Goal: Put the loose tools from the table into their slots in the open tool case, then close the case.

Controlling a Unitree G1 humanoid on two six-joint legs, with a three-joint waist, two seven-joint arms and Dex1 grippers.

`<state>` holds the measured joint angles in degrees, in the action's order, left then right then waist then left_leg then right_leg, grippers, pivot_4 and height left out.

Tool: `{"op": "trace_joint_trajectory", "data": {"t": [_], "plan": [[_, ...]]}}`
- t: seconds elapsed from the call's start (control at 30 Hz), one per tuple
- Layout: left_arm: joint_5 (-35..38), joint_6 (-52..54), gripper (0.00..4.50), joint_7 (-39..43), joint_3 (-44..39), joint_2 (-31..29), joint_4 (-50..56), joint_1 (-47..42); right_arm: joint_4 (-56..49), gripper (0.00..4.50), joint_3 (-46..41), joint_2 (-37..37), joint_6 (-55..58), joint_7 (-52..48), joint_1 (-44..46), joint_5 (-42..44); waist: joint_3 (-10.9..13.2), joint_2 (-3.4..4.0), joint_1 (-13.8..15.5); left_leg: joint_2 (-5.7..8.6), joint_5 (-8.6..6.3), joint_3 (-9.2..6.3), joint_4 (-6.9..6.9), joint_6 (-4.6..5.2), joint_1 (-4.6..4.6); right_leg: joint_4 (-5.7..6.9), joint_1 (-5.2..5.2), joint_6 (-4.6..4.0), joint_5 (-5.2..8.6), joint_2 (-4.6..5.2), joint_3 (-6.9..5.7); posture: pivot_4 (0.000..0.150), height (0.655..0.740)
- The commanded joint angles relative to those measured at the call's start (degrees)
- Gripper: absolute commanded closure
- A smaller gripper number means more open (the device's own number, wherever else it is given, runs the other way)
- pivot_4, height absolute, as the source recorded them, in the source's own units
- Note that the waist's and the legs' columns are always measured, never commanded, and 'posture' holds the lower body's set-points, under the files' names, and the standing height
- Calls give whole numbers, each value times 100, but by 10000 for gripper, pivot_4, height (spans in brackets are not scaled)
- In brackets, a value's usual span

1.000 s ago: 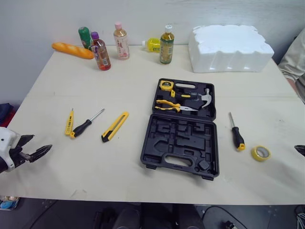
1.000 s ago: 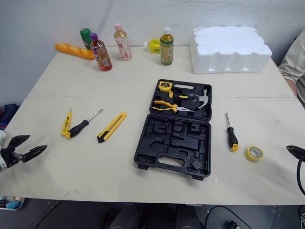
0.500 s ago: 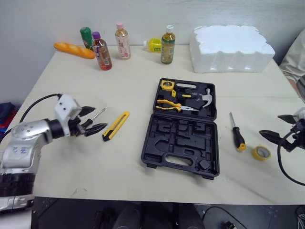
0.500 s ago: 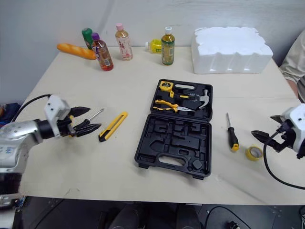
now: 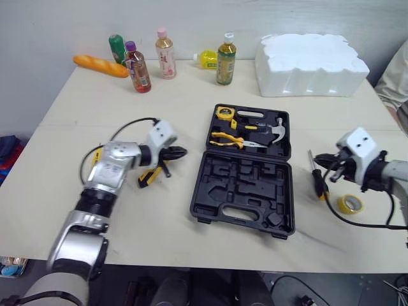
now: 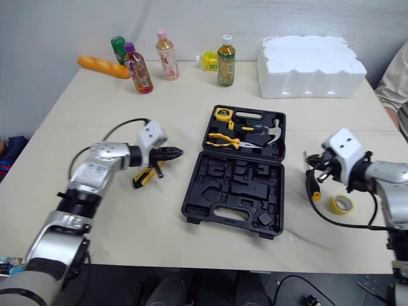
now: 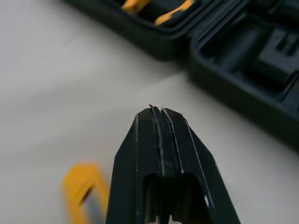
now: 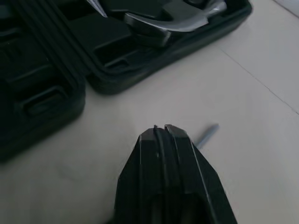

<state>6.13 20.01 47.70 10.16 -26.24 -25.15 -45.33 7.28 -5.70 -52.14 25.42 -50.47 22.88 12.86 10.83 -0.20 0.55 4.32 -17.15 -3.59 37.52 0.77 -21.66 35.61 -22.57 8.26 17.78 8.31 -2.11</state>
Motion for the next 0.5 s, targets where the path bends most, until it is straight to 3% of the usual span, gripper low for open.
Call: {"op": "trace_joint_trajectory", "data": {"t": [0.03, 0.5], "plan": [[-157, -203, 45000, -159, -71, 92, -276, -268, -87, 44802, 33, 56, 130, 152, 212, -97, 0, 0, -9, 0, 0, 1, -1, 0, -5, 2, -6, 0, 0, 0, 0, 1500, 7383], [-540, -587, 45000, -263, 23, 641, -1300, -817, -241, 44802, 659, 457, 331, 192, 629, -418, 1, -1, 18, 1, 0, -8, 48, 1, -48, 4, -23, 5, -15, -5, -7, 1500, 7383]]}}
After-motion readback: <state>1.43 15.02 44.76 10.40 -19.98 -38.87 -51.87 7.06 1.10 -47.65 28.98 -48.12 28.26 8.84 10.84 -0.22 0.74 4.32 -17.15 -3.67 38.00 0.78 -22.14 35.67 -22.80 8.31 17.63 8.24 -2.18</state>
